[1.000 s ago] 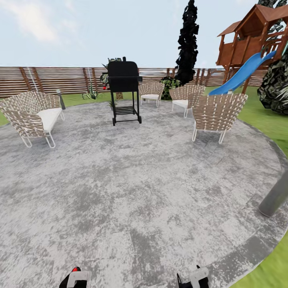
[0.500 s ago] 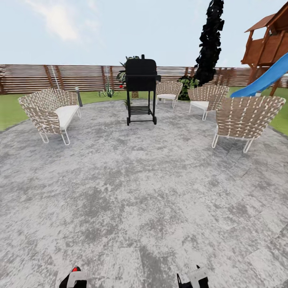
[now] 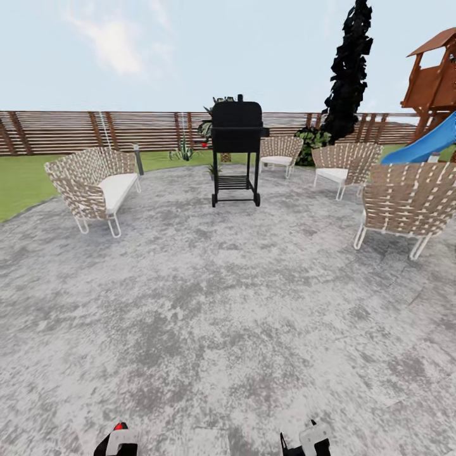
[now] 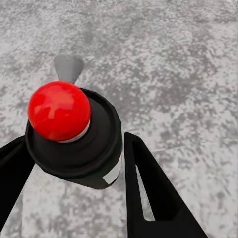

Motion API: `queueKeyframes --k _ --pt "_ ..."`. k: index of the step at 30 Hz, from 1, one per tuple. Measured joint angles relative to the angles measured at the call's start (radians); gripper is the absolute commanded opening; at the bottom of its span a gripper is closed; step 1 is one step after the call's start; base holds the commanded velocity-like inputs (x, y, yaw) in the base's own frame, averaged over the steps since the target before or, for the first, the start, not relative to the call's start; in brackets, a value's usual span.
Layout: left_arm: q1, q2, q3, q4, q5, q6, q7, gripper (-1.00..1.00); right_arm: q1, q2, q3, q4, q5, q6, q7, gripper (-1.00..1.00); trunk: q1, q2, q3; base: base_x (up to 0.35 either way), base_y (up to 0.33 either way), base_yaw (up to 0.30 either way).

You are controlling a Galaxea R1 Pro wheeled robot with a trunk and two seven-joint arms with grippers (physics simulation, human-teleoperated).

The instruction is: Pick up the pesticide atomizer in the garden and spray insectifuge to fully cover both potted plants in the garden.

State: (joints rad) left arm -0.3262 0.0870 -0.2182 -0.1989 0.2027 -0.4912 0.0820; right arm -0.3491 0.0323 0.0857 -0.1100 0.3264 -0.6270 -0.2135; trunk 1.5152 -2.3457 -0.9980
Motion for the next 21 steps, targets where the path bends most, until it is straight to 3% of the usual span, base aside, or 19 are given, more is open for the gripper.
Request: queueKeyframes --k 11,21 --pt "0.0 0.0 0.0 0.0 0.0 0.0 0.0 -1.0 0.0 0.0 0.0 0.0 0.0 0.0 0.002 1.0 0.0 0.0 0.0 0.339 0.0 0.009" --pt "0.0 0.0 0.0 0.0 0.0 0.0 0.0 -1.0 0.0 0.0 0.0 0.0 0.0 0.0 0.0 1.0 0.0 0.0 -0.002 0.339 0.0 0.234"
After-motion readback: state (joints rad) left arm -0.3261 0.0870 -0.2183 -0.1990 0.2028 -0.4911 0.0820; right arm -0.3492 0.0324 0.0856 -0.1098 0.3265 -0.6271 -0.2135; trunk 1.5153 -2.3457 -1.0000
